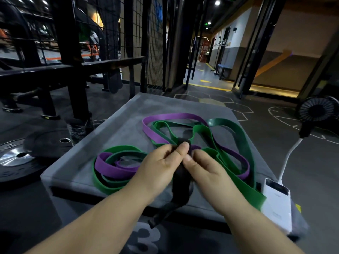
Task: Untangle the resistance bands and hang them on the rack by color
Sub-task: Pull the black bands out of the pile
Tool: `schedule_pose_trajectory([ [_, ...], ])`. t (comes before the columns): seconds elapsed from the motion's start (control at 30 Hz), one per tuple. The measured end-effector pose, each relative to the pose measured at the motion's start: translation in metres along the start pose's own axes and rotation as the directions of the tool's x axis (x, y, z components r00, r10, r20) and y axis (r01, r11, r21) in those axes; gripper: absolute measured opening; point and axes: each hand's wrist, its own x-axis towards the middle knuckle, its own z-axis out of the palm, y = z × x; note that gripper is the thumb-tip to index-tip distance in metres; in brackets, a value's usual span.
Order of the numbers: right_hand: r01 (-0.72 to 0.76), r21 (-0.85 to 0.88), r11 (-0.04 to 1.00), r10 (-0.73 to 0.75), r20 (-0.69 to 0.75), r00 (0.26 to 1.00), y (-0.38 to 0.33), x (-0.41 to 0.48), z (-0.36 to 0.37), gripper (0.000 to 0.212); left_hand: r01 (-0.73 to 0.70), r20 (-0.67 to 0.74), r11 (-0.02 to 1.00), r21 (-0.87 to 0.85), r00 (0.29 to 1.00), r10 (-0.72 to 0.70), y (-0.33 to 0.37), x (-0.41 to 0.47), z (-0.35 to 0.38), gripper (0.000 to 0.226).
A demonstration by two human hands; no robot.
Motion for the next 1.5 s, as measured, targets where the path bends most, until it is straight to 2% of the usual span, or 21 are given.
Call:
schedule_pose_trajectory([
  [0.1, 0.024, -0.09, 0.996, -0.017, 0.076, 0.997, -0.002, -0.001, 0.003, 0.032, 0.097, 0.025, 0.968, -0.23, 0.995, -0.093, 0.006, -0.001, 0.0, 0.028],
  [0.13, 0.024, -0.071, 0.997, -0.019, 0.067, 0.998, -0.003, -0.002, 0.003, 0.036, 0.116, 0.021, 0.953, -0.279, 0.993, -0.114, 0.009, 0.0, -0.001, 0.023],
  [0.2, 0.021, 0.025, 0.999, -0.02, -0.062, 0.998, 0.0, 0.0, -0.001, 0.042, 0.113, -0.016, 0.931, -0.347, 0.992, -0.126, 0.013, 0.004, -0.009, 0.025],
  [0.27, -0.005, 0.043, 0.999, 0.013, -0.206, 0.978, 0.007, 0.005, -0.01, 0.035, 0.115, -0.03, 0.891, -0.439, 0.989, -0.143, 0.022, 0.006, -0.021, 0.029],
  [0.3, -0.041, 0.03, 0.999, 0.047, -0.215, 0.975, 0.013, 0.007, -0.014, 0.031, 0.114, -0.024, 0.868, -0.483, 0.989, -0.143, 0.026, 0.007, -0.026, 0.03],
  [0.33, -0.093, 0.041, 0.995, 0.099, -0.172, 0.98, 0.018, 0.008, -0.015, 0.028, 0.108, -0.013, 0.848, -0.518, 0.991, -0.134, 0.029, 0.008, -0.031, 0.032],
  [0.4, -0.219, 0.116, 0.969, 0.217, 0.034, 0.976, 0.028, 0.008, -0.013, 0.032, 0.087, 0.008, 0.816, -0.572, 0.995, -0.1, 0.034, 0.008, -0.037, 0.034],
  [0.47, -0.311, 0.158, 0.937, 0.271, 0.23, 0.935, 0.033, 0.005, -0.007, 0.04, 0.062, 0.019, 0.788, -0.613, 0.998, -0.064, 0.036, 0.008, -0.04, 0.034],
  [0.57, -0.315, 0.201, 0.928, 0.236, 0.336, 0.912, 0.034, 0.0, 0.002, 0.039, 0.021, -0.001, 0.772, -0.636, 1.0, -0.028, 0.038, 0.009, -0.046, 0.033],
  [0.73, -0.279, 0.223, 0.934, 0.238, 0.194, 0.952, 0.034, 0.007, 0.0, 0.044, -0.029, -0.103, 0.727, -0.686, 0.993, -0.058, 0.038, 0.017, -0.065, 0.037],
  [0.8, -0.259, 0.214, 0.942, 0.216, 0.203, 0.955, 0.034, 0.009, -0.006, 0.036, -0.041, -0.14, 0.72, -0.693, 0.987, -0.08, 0.036, 0.02, -0.07, 0.037],
  [0.9, -0.25, 0.177, 0.952, 0.205, 0.239, 0.949, 0.031, 0.01, -0.014, 0.011, -0.05, -0.185, 0.715, -0.698, 0.976, -0.112, 0.032, 0.023, -0.074, 0.037],
  [1.13, -0.268, 0.248, 0.931, 0.264, 0.053, 0.963, 0.035, 0.013, -0.02, 0.015, -0.084, -0.234, 0.645, -0.76, 0.96, -0.152, 0.027, 0.028, -0.078, 0.037],
  [1.23, -0.255, 0.213, 0.943, 0.246, 0.065, 0.967, 0.038, 0.014, -0.024, 0.004, -0.102, -0.261, 0.603, -0.791, 0.948, -0.182, 0.026, 0.029, -0.079, 0.038],
  [1.33, -0.26, 0.131, 0.957, 0.233, 0.189, 0.954, 0.037, 0.012, -0.031, 0.032, -0.126, -0.288, 0.595, -0.794, 0.939, -0.186, 0.025, 0.031, -0.083, 0.038],
  [1.4, -0.26, 0.072, 0.963, 0.239, 0.219, 0.946, 0.036, 0.011, -0.033, 0.034, -0.139, -0.301, 0.597, -0.79, 0.936, -0.181, 0.024, 0.032, -0.084, 0.038],
  [1.5, -0.243, -0.047, 0.969, 0.248, 0.143, 0.958, 0.036, 0.013, -0.035, 0.036, -0.157, -0.322, 0.595, -0.788, 0.929, -0.181, 0.023, 0.032, -0.085, 0.037],
])
